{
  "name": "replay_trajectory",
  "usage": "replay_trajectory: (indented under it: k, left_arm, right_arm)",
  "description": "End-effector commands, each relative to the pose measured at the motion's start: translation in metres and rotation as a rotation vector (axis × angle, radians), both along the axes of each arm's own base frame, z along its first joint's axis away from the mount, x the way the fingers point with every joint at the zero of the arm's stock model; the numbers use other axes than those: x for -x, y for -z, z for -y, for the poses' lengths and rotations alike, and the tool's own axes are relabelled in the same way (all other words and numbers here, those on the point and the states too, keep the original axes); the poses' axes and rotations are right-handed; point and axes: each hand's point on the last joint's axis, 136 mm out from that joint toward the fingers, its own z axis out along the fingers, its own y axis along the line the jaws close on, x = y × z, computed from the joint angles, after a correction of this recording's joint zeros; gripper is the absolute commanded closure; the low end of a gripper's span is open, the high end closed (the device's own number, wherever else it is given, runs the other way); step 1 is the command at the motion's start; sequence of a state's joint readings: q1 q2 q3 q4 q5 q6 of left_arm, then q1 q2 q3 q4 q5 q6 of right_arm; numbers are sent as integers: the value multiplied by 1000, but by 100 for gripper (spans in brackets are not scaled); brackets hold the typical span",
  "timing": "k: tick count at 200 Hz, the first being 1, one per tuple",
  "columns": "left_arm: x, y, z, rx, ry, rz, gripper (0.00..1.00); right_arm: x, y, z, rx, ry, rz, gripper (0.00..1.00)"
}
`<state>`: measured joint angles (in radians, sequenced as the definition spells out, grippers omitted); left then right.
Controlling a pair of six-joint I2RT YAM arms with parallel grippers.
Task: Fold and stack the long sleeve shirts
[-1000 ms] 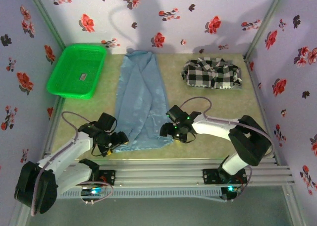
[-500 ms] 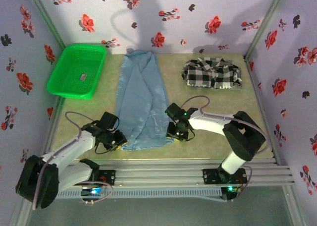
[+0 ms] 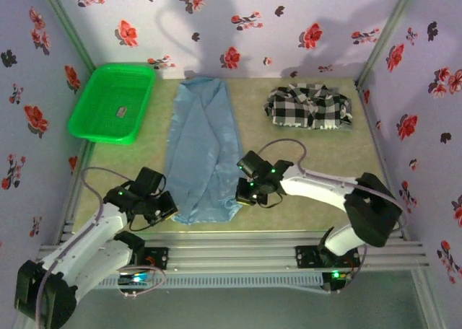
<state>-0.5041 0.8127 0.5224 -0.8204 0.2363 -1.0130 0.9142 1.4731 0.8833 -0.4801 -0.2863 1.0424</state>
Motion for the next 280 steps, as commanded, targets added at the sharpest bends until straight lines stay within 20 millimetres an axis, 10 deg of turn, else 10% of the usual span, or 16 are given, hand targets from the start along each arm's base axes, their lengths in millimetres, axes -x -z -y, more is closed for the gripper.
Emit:
replay_trajectory:
  k: [1,114,172,280]
  left_arm:
    - [6,-28,-5,-14,15,12,100]
    - [-88,-88,8,122,-101,182,100]
    - [-139,-109,-2,196,-184,253,100]
    - [-197,-89,-25,222,-272,234,100]
  right_arm:
    - [19,-9,8,12,12,-35,100]
    - [-97,-84,-17,-114,84,111,100]
    - [-147,-89,-9,-158,149,107,100]
    - [-208,-62,-2,-156,179,61,100]
